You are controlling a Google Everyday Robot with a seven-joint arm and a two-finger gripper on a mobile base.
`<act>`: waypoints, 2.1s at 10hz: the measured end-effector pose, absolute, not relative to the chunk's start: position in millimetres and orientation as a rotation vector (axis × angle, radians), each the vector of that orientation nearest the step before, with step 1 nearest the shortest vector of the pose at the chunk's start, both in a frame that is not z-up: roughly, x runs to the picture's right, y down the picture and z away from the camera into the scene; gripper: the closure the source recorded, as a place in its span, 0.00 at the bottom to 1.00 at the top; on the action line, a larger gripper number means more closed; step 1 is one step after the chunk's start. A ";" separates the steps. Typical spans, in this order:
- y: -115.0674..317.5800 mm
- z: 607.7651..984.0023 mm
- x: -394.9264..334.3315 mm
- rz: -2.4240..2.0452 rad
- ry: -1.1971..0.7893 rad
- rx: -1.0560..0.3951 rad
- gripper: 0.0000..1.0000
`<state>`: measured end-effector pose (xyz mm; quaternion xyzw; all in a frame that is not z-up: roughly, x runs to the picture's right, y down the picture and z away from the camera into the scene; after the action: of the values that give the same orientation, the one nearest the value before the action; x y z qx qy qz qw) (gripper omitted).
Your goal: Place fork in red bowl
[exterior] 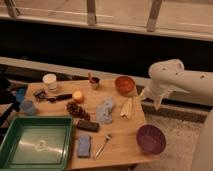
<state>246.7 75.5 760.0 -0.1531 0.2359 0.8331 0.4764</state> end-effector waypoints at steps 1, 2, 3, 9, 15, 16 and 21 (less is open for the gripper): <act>75.5 760.0 246.7 2.036 0.576 -0.374 0.33; 75.6 760.0 246.7 2.036 0.576 -0.374 0.33; 75.5 760.0 246.7 2.036 0.576 -0.374 0.33; 78.5 761.0 242.0 2.029 0.574 -0.394 0.33; 104.0 764.8 210.7 1.965 0.600 -0.498 0.33; 113.2 762.1 200.1 1.941 0.609 -0.516 0.33; 166.6 748.8 135.4 1.812 0.638 -0.633 0.33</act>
<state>135.4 166.6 748.8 -0.2653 0.2673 0.7592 0.5308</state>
